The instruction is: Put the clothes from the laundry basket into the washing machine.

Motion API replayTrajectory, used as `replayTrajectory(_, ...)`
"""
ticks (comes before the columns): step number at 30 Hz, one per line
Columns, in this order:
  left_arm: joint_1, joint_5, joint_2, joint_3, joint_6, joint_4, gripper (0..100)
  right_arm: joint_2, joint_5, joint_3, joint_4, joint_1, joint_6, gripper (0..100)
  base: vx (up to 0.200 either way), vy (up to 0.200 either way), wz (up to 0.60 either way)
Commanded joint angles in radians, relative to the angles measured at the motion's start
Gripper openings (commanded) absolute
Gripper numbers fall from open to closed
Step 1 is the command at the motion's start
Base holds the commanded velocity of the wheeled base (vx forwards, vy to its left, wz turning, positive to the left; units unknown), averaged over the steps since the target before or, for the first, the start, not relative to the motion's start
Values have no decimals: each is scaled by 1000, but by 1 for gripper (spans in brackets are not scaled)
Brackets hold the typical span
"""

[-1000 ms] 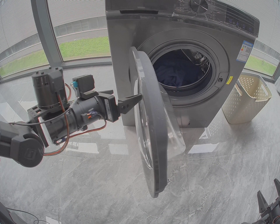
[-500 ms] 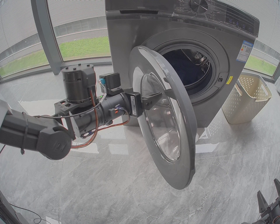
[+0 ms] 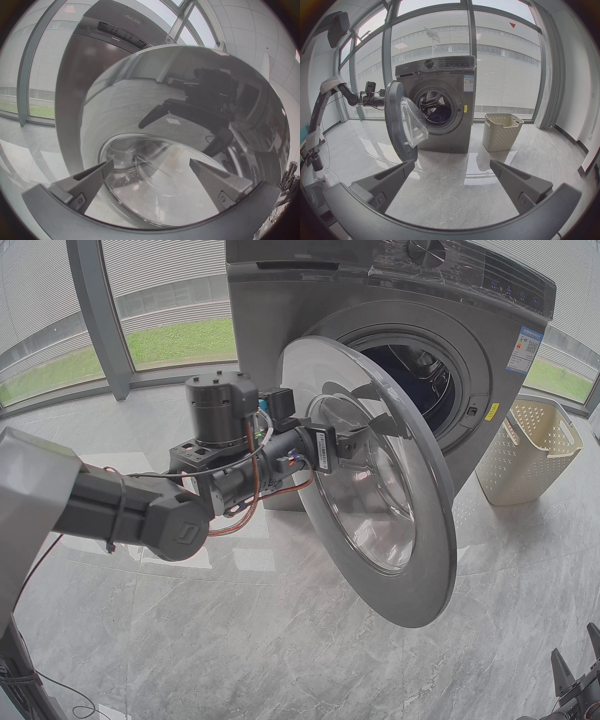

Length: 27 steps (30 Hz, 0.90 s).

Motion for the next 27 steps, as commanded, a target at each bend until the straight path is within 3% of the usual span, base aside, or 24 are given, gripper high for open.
replayTrajectory(1,-16,15,67,-68,-6,-4,100,-12,0,18,0,0,-1,100,0,0,0)
replayTrajectory(7,-14,37,89,-160,-26,6,100,-12,0,18,0,0,-1,100,0,0,0)
replayTrajectory(17,-19,34,10,9,-20,-16,100,-12,0,18,0,0,-1,100,0,0,0)
replayTrajectory(27,-28,35,23,-146,-26,1,100,-12,0,18,0,0,-1,100,0,0,0)
